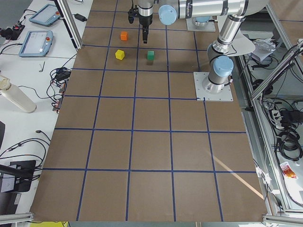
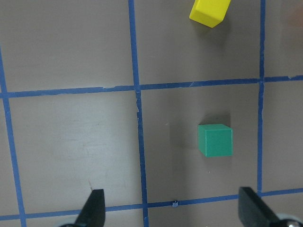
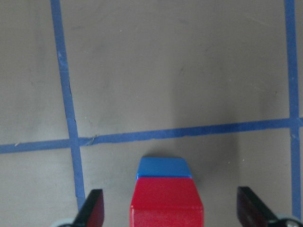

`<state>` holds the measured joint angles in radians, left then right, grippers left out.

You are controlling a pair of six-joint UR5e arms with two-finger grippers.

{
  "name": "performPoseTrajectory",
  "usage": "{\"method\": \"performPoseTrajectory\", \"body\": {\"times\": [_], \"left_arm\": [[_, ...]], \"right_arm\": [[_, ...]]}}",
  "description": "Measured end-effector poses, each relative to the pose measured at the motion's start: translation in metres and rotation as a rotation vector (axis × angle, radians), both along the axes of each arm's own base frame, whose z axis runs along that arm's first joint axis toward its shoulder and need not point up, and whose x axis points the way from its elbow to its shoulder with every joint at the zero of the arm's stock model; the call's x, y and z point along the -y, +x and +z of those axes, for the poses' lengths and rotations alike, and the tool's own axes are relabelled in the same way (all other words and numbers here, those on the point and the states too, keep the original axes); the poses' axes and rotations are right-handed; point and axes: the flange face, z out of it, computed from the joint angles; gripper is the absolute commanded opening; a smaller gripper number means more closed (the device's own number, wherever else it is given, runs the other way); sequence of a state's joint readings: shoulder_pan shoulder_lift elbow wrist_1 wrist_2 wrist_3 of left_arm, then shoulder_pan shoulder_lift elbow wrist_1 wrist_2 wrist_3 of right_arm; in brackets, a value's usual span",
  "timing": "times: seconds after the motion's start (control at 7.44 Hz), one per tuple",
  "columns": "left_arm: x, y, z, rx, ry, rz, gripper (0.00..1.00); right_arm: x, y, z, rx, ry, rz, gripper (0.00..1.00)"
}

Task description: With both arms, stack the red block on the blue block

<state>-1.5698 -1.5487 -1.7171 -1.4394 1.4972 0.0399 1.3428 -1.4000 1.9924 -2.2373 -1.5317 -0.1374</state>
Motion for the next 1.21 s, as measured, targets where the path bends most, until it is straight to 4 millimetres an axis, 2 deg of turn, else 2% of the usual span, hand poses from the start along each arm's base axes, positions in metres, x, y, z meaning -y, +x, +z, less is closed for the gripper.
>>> {"method": "performPoseTrajectory", "body": {"times": [0.27, 0.4, 0.54, 0.67, 0.81, 0.94, 1.21], "left_arm": [[0.001, 0.000, 0.002, 0.000, -0.004, 0.000, 1.00], [0.001, 0.000, 0.004, 0.001, -0.008, 0.000, 1.00], [0.000, -0.001, 0.008, 0.001, -0.020, -0.001, 1.00], [-0.001, -0.003, 0.015, 0.001, -0.046, -0.004, 1.00], [-0.001, -0.008, 0.024, 0.000, -0.091, -0.013, 1.00], [0.000, -0.015, 0.027, -0.002, -0.123, -0.025, 1.00], [0.012, -0.023, 0.029, -0.007, -0.132, -0.041, 1.00]], "right_arm": [[0.011, 0.007, 0.053, -0.016, 0.025, 0.014, 1.00], [0.005, 0.023, 0.092, -0.018, 0.043, 0.027, 1.00], [-0.007, 0.047, 0.131, -0.014, 0.044, 0.024, 1.00], [-0.023, 0.083, 0.166, -0.009, 0.027, 0.015, 1.00], [-0.037, 0.123, 0.191, -0.006, -0.003, 0.015, 1.00], [-0.045, 0.148, 0.203, -0.004, -0.022, 0.014, 1.00], [-0.044, 0.160, 0.203, -0.005, -0.022, 0.007, 1.00]]}}
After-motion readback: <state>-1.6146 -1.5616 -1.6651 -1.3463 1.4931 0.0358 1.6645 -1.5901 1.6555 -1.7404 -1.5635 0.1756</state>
